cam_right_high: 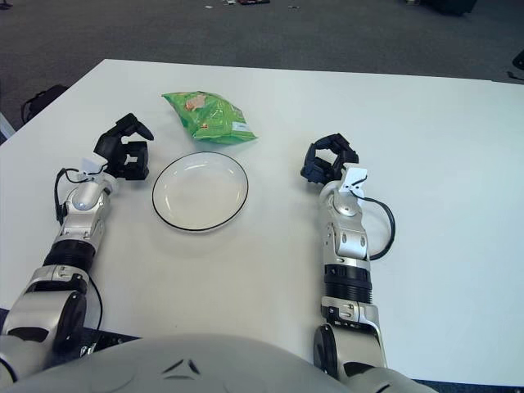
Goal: Put the snack into the plate.
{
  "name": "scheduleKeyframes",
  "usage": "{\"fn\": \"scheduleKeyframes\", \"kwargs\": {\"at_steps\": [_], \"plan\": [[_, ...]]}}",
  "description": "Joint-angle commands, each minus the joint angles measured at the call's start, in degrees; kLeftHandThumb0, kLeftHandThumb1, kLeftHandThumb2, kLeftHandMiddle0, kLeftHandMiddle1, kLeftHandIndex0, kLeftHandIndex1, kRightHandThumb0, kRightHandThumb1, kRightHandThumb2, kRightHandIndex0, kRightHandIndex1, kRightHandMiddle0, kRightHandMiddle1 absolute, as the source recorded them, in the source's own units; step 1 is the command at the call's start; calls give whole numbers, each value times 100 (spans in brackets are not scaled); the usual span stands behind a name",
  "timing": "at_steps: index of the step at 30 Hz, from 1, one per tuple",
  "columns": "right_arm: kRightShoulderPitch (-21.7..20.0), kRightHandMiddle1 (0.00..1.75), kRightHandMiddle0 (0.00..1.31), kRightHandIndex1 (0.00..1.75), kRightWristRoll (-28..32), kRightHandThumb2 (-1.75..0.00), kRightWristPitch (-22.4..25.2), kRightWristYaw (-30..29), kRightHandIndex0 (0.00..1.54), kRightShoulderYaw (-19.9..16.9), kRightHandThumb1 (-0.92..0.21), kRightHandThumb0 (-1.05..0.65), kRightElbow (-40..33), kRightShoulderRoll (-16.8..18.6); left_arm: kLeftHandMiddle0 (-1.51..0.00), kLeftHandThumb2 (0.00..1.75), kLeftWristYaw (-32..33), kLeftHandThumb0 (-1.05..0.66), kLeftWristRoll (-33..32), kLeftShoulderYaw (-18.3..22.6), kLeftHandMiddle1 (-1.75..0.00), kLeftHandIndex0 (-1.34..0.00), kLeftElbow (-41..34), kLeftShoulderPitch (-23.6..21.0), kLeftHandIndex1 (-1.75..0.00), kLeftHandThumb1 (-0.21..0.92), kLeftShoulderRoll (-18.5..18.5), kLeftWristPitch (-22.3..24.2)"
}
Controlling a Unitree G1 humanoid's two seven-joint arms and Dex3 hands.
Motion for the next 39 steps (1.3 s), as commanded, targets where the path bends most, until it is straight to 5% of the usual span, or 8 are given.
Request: {"fn": "scheduleKeyframes", "kwargs": {"at_steps": [1,13,22,39], "plan": [[351,175,64,175,127,-135,215,99,127,-45,-29,-49,212,77,-126,123,592,-46,703,-207,-175,-56,440,241,-175,38,127,-443],[400,175,63,175,160,-134,196,305,127,-106,-30,-49,225,27,-129,121,2738,-45,2730,-783,-175,-55,392,-222,-175,40,764,-753],[409,175,63,175,179,-134,200,405,128,-140,-30,-49,237,23,-127,117,2852,-44,2899,-1080,-175,-52,663,-643,-175,43,986,-887],[374,175,63,175,173,-133,256,476,127,-158,-30,-49,282,46,-116,108,2666,-42,3125,-1402,-175,-47,60,-1164,-175,51,1155,-335]]}}
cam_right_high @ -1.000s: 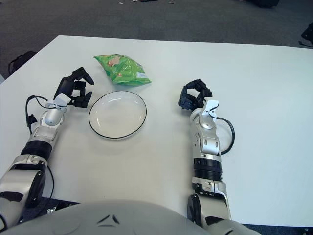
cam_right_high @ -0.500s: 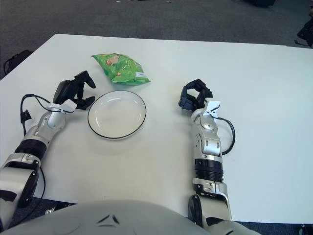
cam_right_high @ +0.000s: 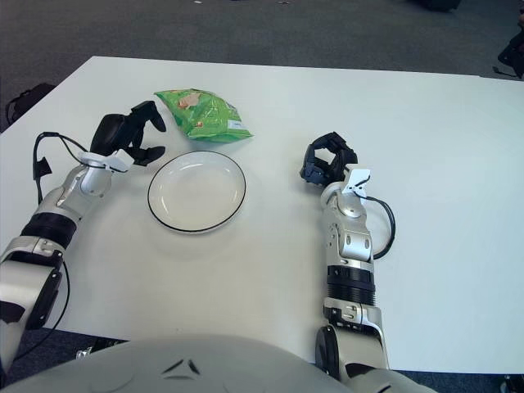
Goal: Put the snack into the plate.
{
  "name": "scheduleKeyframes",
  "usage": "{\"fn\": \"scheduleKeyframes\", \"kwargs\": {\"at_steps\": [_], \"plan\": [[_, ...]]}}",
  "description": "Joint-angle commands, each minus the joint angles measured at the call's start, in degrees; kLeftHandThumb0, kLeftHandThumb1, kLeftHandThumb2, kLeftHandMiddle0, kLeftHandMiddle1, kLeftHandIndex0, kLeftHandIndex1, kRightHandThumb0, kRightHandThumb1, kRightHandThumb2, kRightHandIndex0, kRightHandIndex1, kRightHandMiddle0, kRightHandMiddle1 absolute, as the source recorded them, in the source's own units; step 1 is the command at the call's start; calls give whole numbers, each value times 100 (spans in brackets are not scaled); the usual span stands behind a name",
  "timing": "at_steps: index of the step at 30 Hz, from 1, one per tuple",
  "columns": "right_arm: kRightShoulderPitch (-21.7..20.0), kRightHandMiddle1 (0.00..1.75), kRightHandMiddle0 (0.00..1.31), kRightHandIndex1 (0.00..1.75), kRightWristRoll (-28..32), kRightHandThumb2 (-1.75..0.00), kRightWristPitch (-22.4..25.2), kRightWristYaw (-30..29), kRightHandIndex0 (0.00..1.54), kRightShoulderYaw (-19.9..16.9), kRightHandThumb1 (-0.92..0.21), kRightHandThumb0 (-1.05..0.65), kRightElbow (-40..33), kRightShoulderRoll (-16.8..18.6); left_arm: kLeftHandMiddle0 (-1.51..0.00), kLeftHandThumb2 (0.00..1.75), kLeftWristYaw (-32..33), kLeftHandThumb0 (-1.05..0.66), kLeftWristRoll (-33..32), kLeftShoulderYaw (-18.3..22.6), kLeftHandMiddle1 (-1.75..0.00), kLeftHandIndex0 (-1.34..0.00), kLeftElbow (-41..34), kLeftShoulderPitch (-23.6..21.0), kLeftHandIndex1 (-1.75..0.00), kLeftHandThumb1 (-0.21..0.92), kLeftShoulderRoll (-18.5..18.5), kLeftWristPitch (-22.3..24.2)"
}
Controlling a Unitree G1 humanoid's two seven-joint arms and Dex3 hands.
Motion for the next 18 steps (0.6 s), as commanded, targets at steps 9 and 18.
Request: {"fn": "scheduleKeyframes", "kwargs": {"at_steps": [9,18], "plan": [[293,175,63,175,103,-133,277,-1,126,-17,-30,-49,355,116,-87,101,102,-41,468,-272,-173,-43,-107,-556,-175,56,202,503],[287,175,63,175,116,-133,209,42,126,-8,-30,-49,398,132,-48,98,422,-3,987,-686,-158,-31,277,-1082,-175,56,291,677]]}}
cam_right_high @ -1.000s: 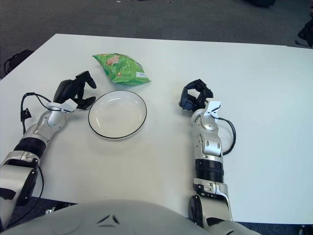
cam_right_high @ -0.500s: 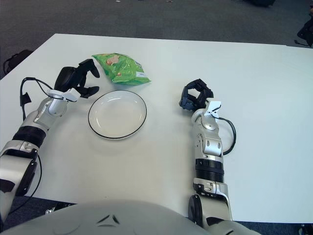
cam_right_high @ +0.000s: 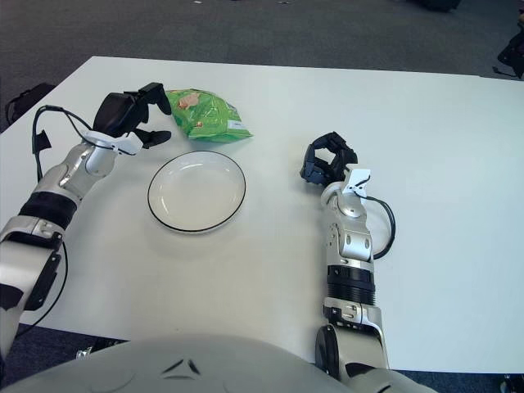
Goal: Put the snack into the plate.
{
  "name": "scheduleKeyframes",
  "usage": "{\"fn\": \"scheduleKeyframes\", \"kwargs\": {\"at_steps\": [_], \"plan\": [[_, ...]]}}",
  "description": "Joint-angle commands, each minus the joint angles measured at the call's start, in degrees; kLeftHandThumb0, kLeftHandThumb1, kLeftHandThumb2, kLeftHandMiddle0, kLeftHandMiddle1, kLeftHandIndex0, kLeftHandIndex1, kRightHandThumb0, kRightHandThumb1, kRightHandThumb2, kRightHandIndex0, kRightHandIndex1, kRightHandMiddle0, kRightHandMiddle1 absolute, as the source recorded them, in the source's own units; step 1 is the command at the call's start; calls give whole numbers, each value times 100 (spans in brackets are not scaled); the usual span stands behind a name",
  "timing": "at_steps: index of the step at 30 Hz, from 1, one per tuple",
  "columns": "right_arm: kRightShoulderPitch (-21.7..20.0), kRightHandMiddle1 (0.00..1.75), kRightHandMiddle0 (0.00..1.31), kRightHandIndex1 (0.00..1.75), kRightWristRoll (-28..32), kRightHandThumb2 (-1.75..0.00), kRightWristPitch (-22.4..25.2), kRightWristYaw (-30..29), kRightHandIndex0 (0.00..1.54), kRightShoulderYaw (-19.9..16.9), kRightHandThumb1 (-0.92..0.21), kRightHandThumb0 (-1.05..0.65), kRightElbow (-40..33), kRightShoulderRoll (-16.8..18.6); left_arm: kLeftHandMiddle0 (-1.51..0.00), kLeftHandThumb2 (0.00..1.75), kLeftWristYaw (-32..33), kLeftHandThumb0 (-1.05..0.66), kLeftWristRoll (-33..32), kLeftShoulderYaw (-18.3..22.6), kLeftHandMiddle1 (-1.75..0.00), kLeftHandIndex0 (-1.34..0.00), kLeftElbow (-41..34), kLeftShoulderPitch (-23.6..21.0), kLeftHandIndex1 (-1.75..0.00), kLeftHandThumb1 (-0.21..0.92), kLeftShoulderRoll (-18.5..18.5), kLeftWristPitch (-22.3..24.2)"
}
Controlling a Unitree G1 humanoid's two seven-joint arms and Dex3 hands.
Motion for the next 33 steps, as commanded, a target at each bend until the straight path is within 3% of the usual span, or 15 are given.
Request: {"fn": "scheduleKeyframes", "kwargs": {"at_steps": [1,3,6,9,11,15,16,21,24,33], "plan": [[296,175,63,175,117,-133,243,10,126,-3,-30,-49,367,126,-44,90,218,-2,291,-233,-158,-29,238,-342,-174,61,106,66],[290,175,63,175,118,-133,238,20,126,3,-30,-49,379,124,-32,65,301,-1,464,-393,-156,-22,403,-495,-173,80,158,46],[284,175,63,175,119,-133,233,35,126,8,-30,-49,392,124,-19,56,437,-24,696,-623,-135,-20,640,-699,-174,88,226,14],[284,175,63,175,117,-133,231,53,126,13,-30,-49,393,123,-11,77,693,-41,1047,-930,-114,-6,866,-932,-140,66,305,45],[283,175,63,175,110,-133,231,60,126,21,-30,-49,395,123,-7,83,902,-47,1314,-1156,-100,-3,989,-1080,-124,58,355,119],[286,175,62,175,108,-132,233,69,124,27,-31,-49,391,118,-2,85,1161,-57,1564,-1432,-74,-1,1182,-1260,-100,50,381,197],[287,175,62,175,108,-132,234,71,124,28,-31,-49,390,116,-2,85,1216,-57,1653,-1526,-71,0,1253,-1327,-98,50,372,237],[285,175,62,175,112,-132,221,80,124,40,-31,-49,403,119,-1,73,1515,-72,1980,-1927,-23,0,1617,-1601,-60,54,357,308],[284,175,62,175,128,-132,220,93,124,36,-32,-49,405,117,0,67,1675,-77,2064,-2109,-8,0,1840,-1732,-43,58,326,329],[298,175,61,175,170,-131,211,141,124,29,-32,-48,394,125,0,42,1861,-93,2309,-2671,0,0,2431,-2133,-4,75,119,506]]}}
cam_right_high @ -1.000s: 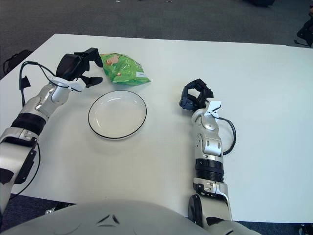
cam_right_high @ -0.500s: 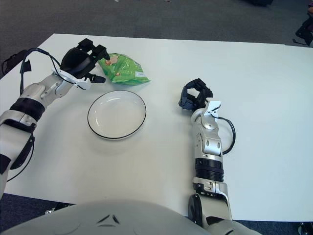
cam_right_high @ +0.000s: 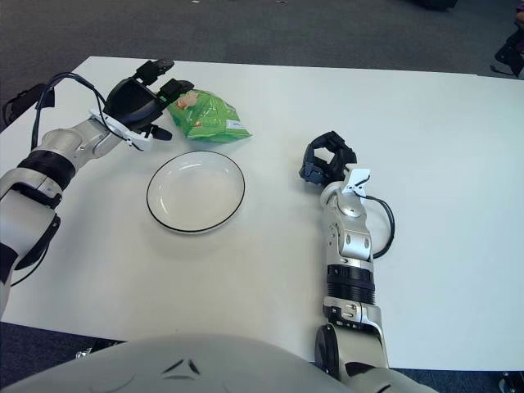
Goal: Put the snack into the plate.
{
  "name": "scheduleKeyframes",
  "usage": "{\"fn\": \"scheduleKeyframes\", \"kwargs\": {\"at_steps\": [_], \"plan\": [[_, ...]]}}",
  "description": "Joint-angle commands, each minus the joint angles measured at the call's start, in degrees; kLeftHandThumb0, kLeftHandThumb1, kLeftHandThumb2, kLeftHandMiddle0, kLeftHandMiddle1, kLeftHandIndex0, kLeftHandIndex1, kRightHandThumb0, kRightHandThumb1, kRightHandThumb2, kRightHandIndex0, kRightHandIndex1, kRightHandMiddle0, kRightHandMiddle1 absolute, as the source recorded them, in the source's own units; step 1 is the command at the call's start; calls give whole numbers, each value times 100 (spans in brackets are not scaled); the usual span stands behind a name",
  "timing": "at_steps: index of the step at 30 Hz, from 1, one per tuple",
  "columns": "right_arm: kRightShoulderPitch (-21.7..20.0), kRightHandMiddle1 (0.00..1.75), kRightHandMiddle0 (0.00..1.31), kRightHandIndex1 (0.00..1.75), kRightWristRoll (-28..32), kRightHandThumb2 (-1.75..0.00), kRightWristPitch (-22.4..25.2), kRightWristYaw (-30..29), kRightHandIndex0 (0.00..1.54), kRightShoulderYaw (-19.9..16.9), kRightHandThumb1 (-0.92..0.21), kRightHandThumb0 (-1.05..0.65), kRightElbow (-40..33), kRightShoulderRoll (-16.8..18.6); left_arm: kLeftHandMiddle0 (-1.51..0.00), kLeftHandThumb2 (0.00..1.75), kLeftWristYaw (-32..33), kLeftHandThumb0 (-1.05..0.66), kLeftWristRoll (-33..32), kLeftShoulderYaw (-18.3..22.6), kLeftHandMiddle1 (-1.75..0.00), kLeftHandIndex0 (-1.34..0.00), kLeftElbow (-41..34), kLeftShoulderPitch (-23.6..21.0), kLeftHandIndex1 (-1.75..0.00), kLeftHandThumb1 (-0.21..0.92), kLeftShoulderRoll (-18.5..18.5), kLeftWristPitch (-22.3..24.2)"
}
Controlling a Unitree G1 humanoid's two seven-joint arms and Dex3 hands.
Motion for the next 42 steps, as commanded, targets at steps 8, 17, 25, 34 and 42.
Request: {"fn": "scheduleKeyframes", "kwargs": {"at_steps": [8,17,25,34,42], "plan": [[330,175,61,175,106,-131,226,35,123,32,-32,-48,374,106,0,30,-435,-104,47,-503,0,0,651,-561,0,91,-411,2],[347,175,61,175,112,-131,143,83,124,47,-32,-48,405,104,0,22,-718,-105,-25,-680,0,0,829,-730,0,92,-648,116],[396,175,61,175,113,-130,81,156,124,89,-33,-48,370,110,0,16,-882,-105,-53,-786,0,0,962,-836,0,91,-883,203],[444,175,59,175,116,-128,137,204,124,150,-35,-47,312,102,0,13,-1207,-104,-165,-799,0,0,1063,-921,0,89,-1125,143],[482,175,59,175,100,-128,231,198,124,187,-35,-47,217,99,0,11,-1449,-101,-256,-773,0,0,1139,-938,0,87,-1314,243]]}}
